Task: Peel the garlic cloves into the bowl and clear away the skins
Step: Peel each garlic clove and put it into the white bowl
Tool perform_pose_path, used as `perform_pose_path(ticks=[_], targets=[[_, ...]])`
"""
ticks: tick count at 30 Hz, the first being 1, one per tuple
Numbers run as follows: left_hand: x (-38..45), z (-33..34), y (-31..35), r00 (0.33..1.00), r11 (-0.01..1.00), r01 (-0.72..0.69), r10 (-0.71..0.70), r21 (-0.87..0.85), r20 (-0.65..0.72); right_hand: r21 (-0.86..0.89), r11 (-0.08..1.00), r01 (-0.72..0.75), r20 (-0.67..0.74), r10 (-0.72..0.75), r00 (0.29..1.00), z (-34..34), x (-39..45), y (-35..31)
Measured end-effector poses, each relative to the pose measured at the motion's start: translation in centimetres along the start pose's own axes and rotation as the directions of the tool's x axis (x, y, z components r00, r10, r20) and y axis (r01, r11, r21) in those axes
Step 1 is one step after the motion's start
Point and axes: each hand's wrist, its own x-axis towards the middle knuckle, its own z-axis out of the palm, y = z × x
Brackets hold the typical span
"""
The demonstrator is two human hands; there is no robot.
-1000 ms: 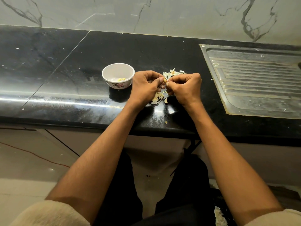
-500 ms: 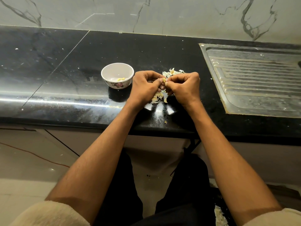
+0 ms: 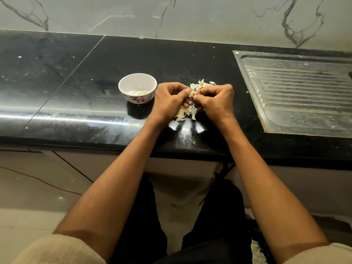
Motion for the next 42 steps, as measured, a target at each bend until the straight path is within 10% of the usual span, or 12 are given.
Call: perform_pose_path(ticks=[42], targets=[[-0.1,0.0,0.0,0.999,0.994,-0.016,0.022,0.111,-0.05,-0.46,0.887,0.037,-0.12,-0.104,0.987,-0.8,1.4,1.4]])
